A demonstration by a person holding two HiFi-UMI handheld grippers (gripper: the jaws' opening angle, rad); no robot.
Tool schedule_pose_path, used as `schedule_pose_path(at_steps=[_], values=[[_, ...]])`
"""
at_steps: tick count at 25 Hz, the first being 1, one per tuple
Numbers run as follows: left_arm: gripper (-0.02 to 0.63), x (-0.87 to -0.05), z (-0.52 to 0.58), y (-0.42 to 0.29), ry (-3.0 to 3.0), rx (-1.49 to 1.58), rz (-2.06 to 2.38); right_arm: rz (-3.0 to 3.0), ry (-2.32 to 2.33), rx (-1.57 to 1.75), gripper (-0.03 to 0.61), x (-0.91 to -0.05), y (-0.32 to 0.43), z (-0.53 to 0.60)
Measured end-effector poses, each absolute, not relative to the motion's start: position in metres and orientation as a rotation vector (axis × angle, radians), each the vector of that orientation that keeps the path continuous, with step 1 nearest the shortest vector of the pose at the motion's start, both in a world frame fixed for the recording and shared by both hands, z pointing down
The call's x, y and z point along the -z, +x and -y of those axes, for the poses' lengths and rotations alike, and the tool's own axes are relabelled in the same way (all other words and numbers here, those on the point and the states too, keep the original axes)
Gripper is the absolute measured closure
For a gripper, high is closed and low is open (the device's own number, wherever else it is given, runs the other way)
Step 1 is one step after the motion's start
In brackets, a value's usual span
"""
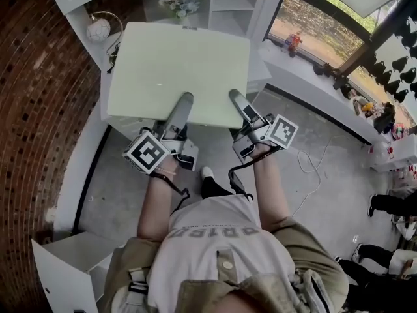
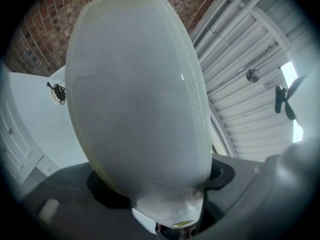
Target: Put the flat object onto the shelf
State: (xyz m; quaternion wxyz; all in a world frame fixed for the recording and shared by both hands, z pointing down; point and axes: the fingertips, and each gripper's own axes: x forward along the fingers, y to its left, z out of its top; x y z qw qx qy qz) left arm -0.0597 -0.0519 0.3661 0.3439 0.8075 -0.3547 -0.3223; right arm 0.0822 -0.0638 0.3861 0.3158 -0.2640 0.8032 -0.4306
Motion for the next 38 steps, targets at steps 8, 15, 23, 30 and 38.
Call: schedule_pose_path(at_steps=[8,15,23,30,38], values=[[0.218,-0.338,0.131,-0.041,2.123,0.881,0.943,-2.156,-0.659,1.121,0.247,-0.364,0.1,0.151],[0.218,-0.323,0.2,-0.031,2.143,0.897,0.967,-2.192,-0.611,1.101,0.247,-0.347,0.108,0.224],[0.218,-0.314,0.258,-0.029,2.135,0.928,0.993,-2.239,-0.583,1.1,0.247,-0.335,0.109,0.286],[0.218,-0.307,0.293,-0.037,2.126,0.943,0.992,-2.259,-0.568,1.088,0.247,-0.328,0.099,0.325],[0.219,-0.302,0.341,-0.059,2.132,0.981,0.961,-2.289,-0.564,1.033,0.247,-0.315,0.076,0.373]])
